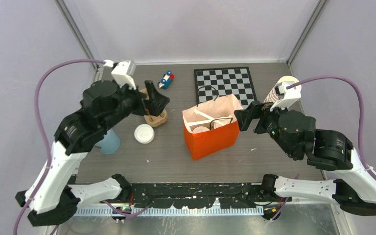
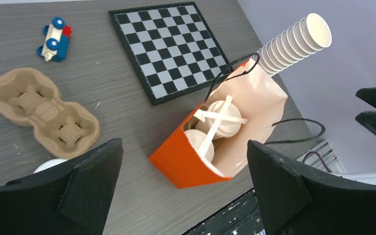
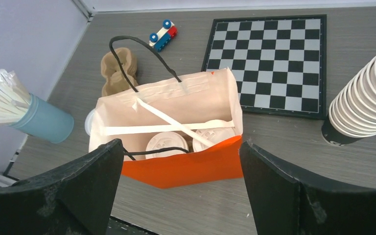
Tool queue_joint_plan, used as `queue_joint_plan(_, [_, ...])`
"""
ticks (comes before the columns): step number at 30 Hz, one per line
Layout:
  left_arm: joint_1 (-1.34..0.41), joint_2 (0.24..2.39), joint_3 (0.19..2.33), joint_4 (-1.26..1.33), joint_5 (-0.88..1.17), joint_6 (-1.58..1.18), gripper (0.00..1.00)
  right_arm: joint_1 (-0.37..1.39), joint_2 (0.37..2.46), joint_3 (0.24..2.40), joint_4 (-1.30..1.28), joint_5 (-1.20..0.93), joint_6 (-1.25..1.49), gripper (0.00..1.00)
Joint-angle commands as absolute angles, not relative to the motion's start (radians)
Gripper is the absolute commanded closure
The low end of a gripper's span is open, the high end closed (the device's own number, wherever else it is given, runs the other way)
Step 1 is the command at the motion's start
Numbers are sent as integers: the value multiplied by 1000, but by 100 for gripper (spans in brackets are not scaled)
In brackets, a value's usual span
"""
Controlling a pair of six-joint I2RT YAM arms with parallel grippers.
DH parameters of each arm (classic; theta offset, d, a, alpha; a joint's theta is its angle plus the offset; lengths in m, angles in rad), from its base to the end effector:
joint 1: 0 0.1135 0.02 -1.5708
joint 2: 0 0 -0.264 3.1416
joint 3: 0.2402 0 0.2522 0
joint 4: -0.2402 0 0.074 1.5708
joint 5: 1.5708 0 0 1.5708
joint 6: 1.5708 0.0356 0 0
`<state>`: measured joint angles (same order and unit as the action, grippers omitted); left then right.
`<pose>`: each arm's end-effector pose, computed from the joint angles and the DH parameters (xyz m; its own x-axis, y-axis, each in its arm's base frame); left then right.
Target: Pack the takeout coffee
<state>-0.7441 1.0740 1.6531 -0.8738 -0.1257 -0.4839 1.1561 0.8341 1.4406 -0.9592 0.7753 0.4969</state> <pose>0.1288 -0.1125 0.4981 -0.4607 -0.2032 -0.8640 0.4173 0.8095 -0.4129 0.0643 0.0842 0.4636 -0.3078 0.1458 -0.9402 -0.2756 0.9321 0.2348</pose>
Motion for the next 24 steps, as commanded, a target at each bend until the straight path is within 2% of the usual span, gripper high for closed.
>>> queue_joint_plan(1, [-744,960,1581,-871,-217,-477,0,1155,862,1518,-1006,806,631,8])
queue_joint_plan(9, [-744,832,1477,-892,-233,-501,0,1155,780,1485,-1018,864,688,7])
queue_joint_plan(24, [-744,829,1478,-905,-242,-503,0,1155,739,1478,-1003,876,667,8])
